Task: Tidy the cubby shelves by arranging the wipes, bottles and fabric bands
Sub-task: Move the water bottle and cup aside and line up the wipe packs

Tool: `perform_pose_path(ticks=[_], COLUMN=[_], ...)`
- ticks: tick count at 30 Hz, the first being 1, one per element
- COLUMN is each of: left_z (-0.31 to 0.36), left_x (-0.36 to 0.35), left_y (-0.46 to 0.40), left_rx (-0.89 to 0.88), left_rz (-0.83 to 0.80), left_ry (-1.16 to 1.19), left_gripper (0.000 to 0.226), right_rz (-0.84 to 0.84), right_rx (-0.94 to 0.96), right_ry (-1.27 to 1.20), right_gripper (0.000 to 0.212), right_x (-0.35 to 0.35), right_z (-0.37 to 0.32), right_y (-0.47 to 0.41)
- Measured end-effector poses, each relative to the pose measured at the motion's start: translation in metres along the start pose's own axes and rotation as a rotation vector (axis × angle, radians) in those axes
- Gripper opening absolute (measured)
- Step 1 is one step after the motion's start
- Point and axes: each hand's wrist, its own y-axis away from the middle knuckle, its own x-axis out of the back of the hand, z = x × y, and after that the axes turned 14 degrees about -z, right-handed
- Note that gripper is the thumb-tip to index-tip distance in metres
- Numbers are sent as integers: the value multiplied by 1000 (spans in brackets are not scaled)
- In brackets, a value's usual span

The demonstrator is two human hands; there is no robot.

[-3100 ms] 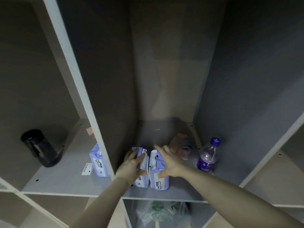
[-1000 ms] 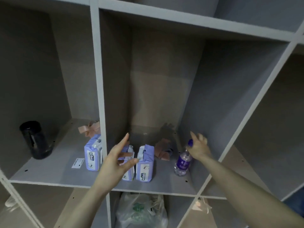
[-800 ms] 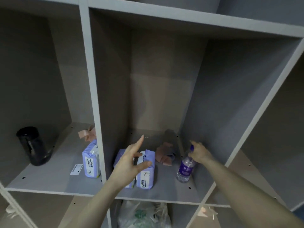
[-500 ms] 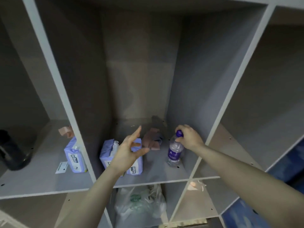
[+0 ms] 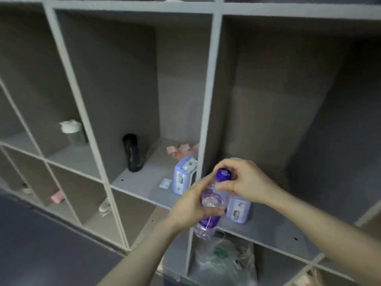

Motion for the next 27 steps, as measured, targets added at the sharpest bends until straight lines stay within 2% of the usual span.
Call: perform_pose_path(ticks=[3,6,9,16,21,27], left_z=[-19,-38,-67,-142,-177,-225], left_x=[46,94,147,249,292,309], left_y=[30,51,61,51,13,-21], left_rx=[76,130,168,264,353,438], left_rz=[164,271,371,471,446,414], left_ry=[10,-51,-67,-112,-144,-71], left_gripper=[83,77,76,68,67,61], right_rz=[-40,-64,-70,-162,-111,-74], right_rx=[116,151,151,-136,-347,-463], right_ry=[-53,-162,-248,-475,-635,-746], right_gripper=[33,35,47,75,76,79], right_x=[-32,-64,-100,-176,-205,-215], right_z=[-33,-57,-73,-59,-27,10], right_y=[-51,-106,-159,-269,-327,-373])
